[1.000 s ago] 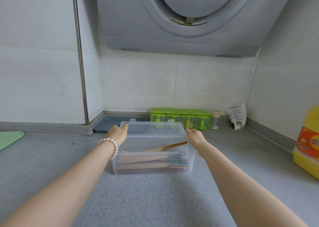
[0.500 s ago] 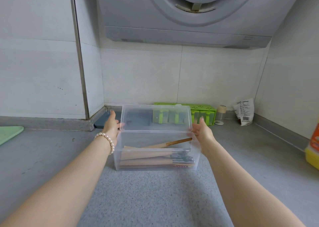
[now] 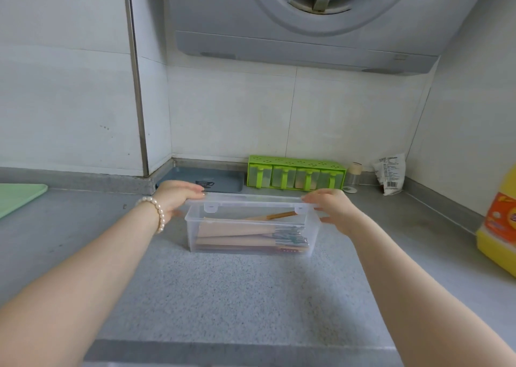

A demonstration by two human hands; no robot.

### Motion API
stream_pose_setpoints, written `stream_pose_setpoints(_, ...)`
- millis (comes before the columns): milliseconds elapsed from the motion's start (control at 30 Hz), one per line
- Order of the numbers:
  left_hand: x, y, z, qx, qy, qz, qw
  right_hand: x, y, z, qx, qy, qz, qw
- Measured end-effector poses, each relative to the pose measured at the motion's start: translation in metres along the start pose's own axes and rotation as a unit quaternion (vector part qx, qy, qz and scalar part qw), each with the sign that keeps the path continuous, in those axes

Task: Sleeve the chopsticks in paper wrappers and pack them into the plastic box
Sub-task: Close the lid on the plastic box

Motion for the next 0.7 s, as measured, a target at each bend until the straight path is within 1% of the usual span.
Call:
stream_pose_setpoints(67, 0.008, 0.006, 0.015, -0.140, 0.047, 0.007, 0.989, 0.007, 0.008, -0.014, 0.156, -0.040, 0.000, 0.987)
stream_pose_setpoints(100, 0.013, 0.013, 0.023, -0.216, 0.073, 0.013, 0.974, 0.010, 0.015, -0.021, 0.237, -0.058, 0.003, 0.970)
stream_pose_setpoints(133, 0.019, 0.026, 0.029, -0.293, 0.094, 0.011, 0.951, 0.014, 0.023, -0.025, 0.311, -0.072, 0.007, 0.948)
stream_pose_setpoints(167, 0.025, 0.041, 0.031, -0.367, 0.112, -0.007, 0.923, 0.018, 0.031, -0.029, 0.371, -0.087, 0.010, 0.924)
stream_pose_setpoints(233, 0.035, 0.073, 0.026, -0.482, 0.130, -0.060, 0.864, 0.024, 0.044, -0.030, 0.439, -0.114, 0.002, 0.891)
stream_pose_setpoints(267, 0.041, 0.083, 0.022, -0.516, 0.133, -0.076, 0.843, 0.027, 0.051, -0.025, 0.453, -0.120, -0.005, 0.883)
stream_pose_setpoints(333, 0.046, 0.089, 0.021, -0.538, 0.140, -0.079, 0.827, 0.028, 0.055, -0.021, 0.469, -0.135, -0.011, 0.873)
stream_pose_setpoints(533, 0.047, 0.086, 0.011, -0.544, 0.140, -0.075, 0.824, 0.031, 0.058, -0.014, 0.487, -0.152, 0.002, 0.860)
stream_pose_setpoints(700, 0.046, 0.088, 0.008, -0.571, 0.137, -0.056, 0.807, 0.028, 0.062, -0.012, 0.519, -0.165, 0.020, 0.839)
Point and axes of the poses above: each hand's wrist, its own x-axis away from the middle knuckle, its own y-axis out of the palm, z = x × y, the point moved 9 cm from there along -x, towards the middle knuckle, and after that the axes turned 6 degrees about x, right-handed, at the moved point
